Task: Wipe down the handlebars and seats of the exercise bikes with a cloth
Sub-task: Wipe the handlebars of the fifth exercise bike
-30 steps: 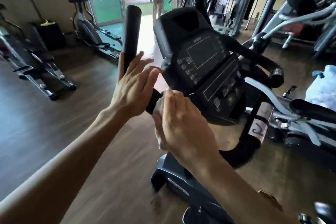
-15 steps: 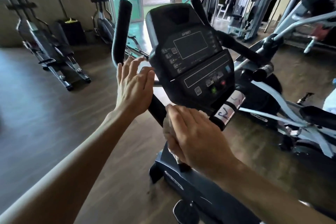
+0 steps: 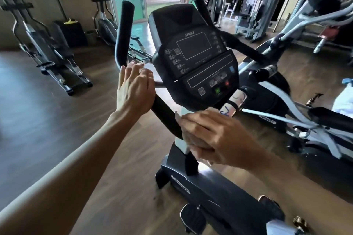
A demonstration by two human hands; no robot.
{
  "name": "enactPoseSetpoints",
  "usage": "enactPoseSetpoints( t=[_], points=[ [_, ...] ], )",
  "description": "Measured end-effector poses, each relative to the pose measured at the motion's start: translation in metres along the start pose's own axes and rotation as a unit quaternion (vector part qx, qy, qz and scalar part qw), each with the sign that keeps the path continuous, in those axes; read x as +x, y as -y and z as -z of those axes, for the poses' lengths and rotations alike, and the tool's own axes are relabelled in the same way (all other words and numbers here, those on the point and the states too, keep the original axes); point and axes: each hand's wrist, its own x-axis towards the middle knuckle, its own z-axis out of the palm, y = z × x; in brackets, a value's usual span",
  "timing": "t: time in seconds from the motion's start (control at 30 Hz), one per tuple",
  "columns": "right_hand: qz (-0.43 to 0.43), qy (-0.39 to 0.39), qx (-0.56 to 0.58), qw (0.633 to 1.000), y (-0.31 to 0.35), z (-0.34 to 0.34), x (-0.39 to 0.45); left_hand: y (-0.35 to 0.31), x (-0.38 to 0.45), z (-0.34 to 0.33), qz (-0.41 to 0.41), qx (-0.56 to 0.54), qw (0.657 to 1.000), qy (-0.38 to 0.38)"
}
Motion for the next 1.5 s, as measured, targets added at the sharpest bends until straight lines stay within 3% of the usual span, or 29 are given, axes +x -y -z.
enactPoseSetpoints(
  t=[0.13,0.2,0.4,0.5,0.63,0.73,0.83,0.93,1.1,1.23,1.37,1.5],
  points=[
    [-0.129,-0.04,0.034,0.99,0.025,-0.013,0.017,-0.031,-0.015,-0.004,0.068,-0.008,0.998,0.005],
    [-0.152,-0.053,0.03,0.986,0.03,-0.017,0.021,-0.045,-0.021,-0.011,0.096,-0.027,0.995,0.006],
    [0.047,-0.088,0.03,0.995,-0.028,-0.009,-0.009,-0.048,-0.022,-0.006,0.128,-0.029,0.99,0.046],
    [0.001,-0.102,0.07,0.992,-0.079,-0.006,-0.015,-0.065,-0.029,-0.01,0.164,-0.03,0.984,0.057],
    [-0.085,-0.104,0.119,0.984,-0.125,0.006,-0.012,-0.084,-0.04,-0.023,0.193,0.0,0.981,0.009],
    [-0.108,-0.128,0.117,0.979,-0.096,0.0,-0.006,-0.084,-0.039,-0.026,0.193,0.025,0.981,-0.011],
    [-0.042,-0.133,0.125,0.982,-0.052,-0.015,-0.002,-0.082,-0.04,-0.027,0.19,0.037,0.981,-0.02],
    [0.009,-0.121,0.123,0.985,-0.07,-0.012,-0.004,-0.08,-0.045,-0.029,0.182,0.038,0.982,-0.023],
    [-0.07,-0.152,0.135,0.977,-0.119,-0.001,-0.011,-0.085,-0.053,-0.032,0.199,0.007,0.98,-0.026],
    [-0.131,-0.157,0.117,0.972,-0.081,-0.008,-0.008,-0.086,-0.052,-0.035,0.213,-0.03,0.974,-0.064],
    [-0.05,-0.136,0.097,0.985,-0.035,-0.019,0.001,-0.082,-0.054,-0.031,0.212,-0.077,0.972,-0.061],
    [0.014,-0.113,0.115,0.987,-0.072,-0.011,-0.005,-0.076,-0.06,-0.026,0.186,-0.075,0.978,-0.048]
  ],
)
